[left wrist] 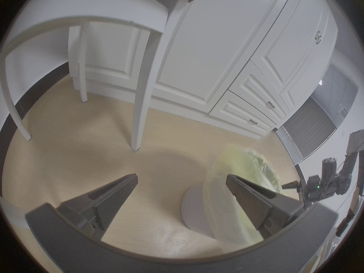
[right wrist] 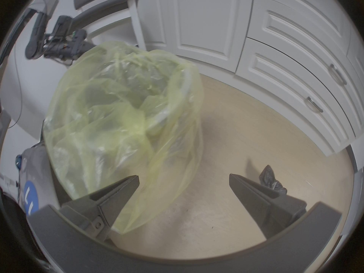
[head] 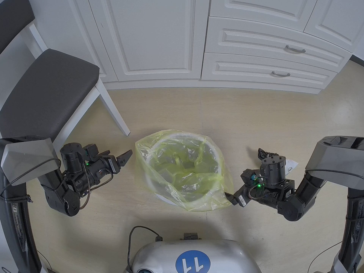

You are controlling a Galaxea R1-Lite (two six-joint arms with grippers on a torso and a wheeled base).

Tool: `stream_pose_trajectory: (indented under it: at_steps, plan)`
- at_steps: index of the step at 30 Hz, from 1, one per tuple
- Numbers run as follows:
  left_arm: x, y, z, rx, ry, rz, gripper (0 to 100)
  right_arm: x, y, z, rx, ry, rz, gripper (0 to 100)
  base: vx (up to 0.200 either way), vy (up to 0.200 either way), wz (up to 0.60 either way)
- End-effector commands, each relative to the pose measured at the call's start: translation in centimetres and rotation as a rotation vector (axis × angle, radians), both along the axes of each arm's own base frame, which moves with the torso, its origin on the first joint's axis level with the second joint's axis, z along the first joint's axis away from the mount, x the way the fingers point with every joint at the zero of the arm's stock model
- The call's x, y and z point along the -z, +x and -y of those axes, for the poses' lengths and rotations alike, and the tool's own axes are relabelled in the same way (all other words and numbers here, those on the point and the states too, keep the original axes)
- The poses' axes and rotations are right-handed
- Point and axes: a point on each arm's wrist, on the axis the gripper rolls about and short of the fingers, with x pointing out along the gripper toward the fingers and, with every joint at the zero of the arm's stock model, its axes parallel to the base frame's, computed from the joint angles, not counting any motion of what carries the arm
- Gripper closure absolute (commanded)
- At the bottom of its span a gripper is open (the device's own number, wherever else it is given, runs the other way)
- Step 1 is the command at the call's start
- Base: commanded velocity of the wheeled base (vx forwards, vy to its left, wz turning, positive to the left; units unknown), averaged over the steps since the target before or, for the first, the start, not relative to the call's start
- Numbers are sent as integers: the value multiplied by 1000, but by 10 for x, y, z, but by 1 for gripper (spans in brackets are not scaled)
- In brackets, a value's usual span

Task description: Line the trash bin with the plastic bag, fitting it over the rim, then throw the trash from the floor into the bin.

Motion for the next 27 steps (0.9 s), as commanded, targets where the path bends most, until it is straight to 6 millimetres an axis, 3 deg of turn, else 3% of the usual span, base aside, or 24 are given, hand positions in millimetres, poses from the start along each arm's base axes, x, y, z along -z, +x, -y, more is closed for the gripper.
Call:
stream_pose_trajectory:
  at_steps: [1, 13, 21, 27]
  plan:
    - [-19, -3, -10, -22, -7, 50, 0, 4, -16, -4, -65, -26, -34, 0, 0, 0, 0]
    - [-42, -24, -18, 16, -7, 78, 0, 29, -47, -47, -200, -35, -108, 0, 0, 0, 0]
    - [-45, -34, -18, 71, -10, 71, 0, 44, -74, -91, -257, 120, -120, 0, 0, 0, 0]
    - [-42, -38, -14, 114, -10, 57, 0, 46, -86, -89, -281, 137, -97, 0, 0, 0, 0]
